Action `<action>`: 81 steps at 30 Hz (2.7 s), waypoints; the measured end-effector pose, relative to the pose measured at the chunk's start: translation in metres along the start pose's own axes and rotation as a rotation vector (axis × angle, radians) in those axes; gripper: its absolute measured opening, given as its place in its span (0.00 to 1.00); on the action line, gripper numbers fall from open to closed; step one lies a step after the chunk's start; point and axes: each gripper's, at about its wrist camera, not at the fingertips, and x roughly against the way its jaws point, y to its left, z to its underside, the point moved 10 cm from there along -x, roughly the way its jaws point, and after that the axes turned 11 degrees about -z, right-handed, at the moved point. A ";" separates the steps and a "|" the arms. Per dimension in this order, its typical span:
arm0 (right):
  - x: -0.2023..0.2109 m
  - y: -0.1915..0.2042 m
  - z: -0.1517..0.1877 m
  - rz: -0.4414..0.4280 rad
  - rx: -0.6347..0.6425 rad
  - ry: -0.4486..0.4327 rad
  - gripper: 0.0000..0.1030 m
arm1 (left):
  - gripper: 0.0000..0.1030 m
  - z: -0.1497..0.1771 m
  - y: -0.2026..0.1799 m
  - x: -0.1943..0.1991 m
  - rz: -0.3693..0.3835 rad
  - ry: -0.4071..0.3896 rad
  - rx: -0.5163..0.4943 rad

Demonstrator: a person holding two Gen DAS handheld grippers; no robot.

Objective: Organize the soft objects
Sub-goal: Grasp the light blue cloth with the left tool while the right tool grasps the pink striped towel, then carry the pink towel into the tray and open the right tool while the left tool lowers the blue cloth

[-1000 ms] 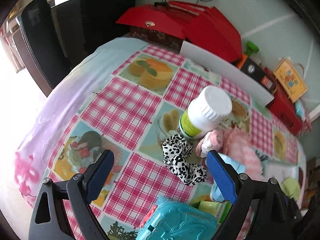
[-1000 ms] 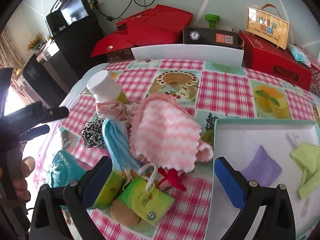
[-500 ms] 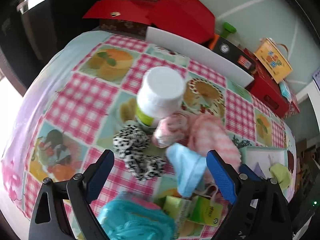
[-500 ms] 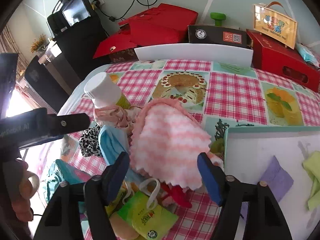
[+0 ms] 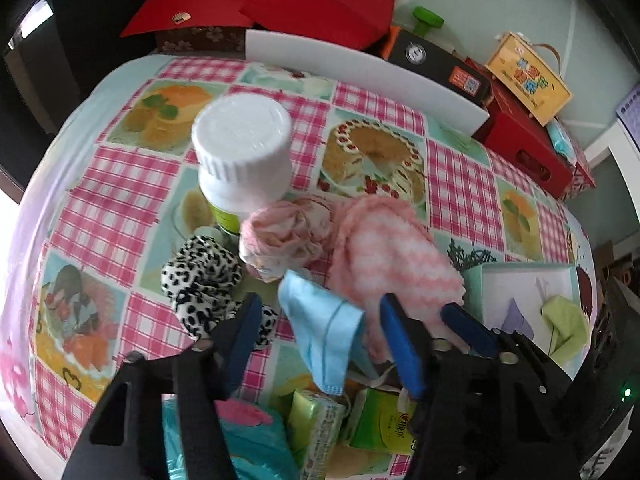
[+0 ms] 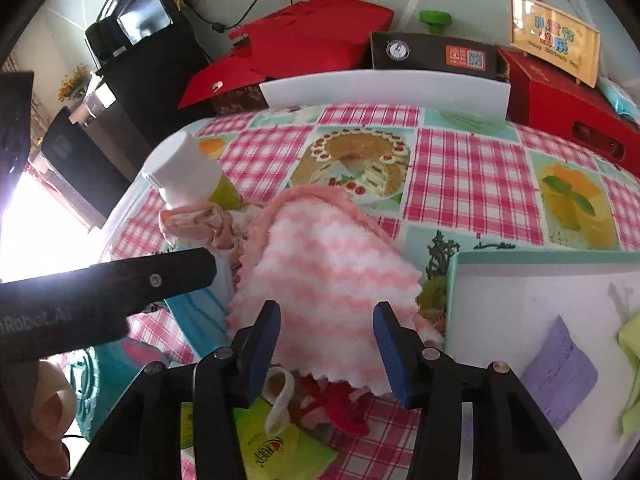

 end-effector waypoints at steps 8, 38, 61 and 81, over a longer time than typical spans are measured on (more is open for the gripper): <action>-0.002 0.009 0.004 -0.017 0.024 0.016 0.51 | 0.20 0.000 0.004 -0.005 -0.004 0.005 0.010; -0.003 0.017 0.000 -0.018 0.027 -0.015 0.09 | 0.18 0.001 0.009 -0.011 -0.008 0.028 0.038; 0.083 0.021 -0.041 -0.084 -0.004 -0.246 0.06 | 0.12 -0.009 0.011 0.012 0.035 -0.055 0.069; 0.188 0.049 -0.067 -0.162 0.037 -0.504 0.06 | 0.12 -0.033 0.025 0.132 0.103 -0.359 0.123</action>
